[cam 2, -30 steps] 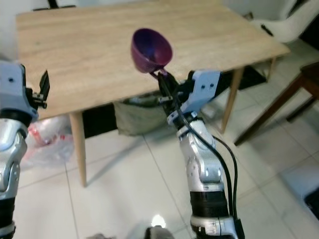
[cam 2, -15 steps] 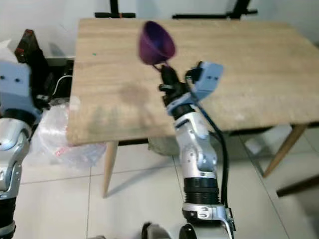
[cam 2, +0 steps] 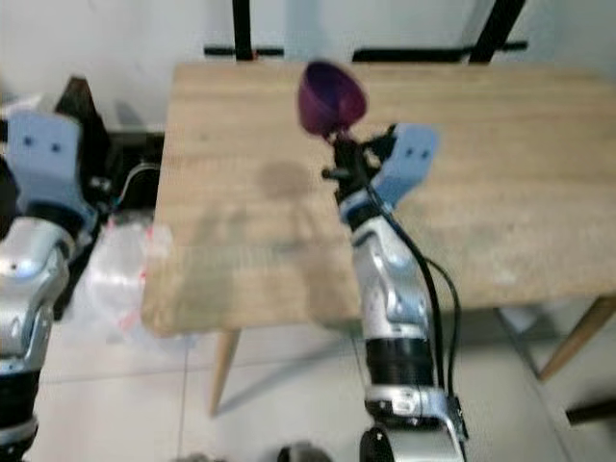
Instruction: Setting the table
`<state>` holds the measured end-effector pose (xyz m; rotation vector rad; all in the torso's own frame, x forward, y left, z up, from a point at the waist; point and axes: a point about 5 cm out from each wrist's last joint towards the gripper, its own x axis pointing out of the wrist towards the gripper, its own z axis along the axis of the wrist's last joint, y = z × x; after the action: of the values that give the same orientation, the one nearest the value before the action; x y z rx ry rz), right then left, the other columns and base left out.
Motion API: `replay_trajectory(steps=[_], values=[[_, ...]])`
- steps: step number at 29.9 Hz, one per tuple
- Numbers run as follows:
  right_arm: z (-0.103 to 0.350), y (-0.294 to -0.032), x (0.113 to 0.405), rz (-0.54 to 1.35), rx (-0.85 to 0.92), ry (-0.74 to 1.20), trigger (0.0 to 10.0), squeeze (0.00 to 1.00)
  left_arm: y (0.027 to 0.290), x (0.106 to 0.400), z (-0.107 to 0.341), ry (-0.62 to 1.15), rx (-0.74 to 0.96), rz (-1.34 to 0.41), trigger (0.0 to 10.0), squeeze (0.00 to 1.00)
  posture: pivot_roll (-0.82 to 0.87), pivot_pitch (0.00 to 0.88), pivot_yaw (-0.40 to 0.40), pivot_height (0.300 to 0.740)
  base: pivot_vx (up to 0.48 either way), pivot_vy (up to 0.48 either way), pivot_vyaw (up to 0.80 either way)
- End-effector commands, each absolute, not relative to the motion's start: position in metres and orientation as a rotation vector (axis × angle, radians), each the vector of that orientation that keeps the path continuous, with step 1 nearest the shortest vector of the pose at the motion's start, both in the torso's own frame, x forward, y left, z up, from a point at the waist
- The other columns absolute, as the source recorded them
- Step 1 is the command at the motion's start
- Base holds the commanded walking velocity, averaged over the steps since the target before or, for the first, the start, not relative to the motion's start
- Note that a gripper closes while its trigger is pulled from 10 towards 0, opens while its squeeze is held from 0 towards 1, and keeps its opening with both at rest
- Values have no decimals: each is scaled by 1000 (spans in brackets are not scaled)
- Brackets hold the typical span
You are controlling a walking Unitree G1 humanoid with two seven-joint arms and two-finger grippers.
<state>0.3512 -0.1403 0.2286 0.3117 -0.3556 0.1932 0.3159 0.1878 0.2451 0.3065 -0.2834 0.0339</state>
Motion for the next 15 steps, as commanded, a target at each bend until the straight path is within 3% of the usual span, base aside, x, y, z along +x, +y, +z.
replay_trajectory(steps=[1,6,15], values=[[227,-136,352,201,314,-354,10000,0,190,317,238,-250,309,33,10000,0,-31,49,40,740,390,0,0],[226,-136,353,194,302,-355,10000,0,189,318,236,-233,307,34,10000,0,-31,49,42,740,332,0,0],[218,-127,355,252,231,-316,10000,0,188,318,231,-198,304,-3,10000,0,-31,49,42,740,0,0,0]])
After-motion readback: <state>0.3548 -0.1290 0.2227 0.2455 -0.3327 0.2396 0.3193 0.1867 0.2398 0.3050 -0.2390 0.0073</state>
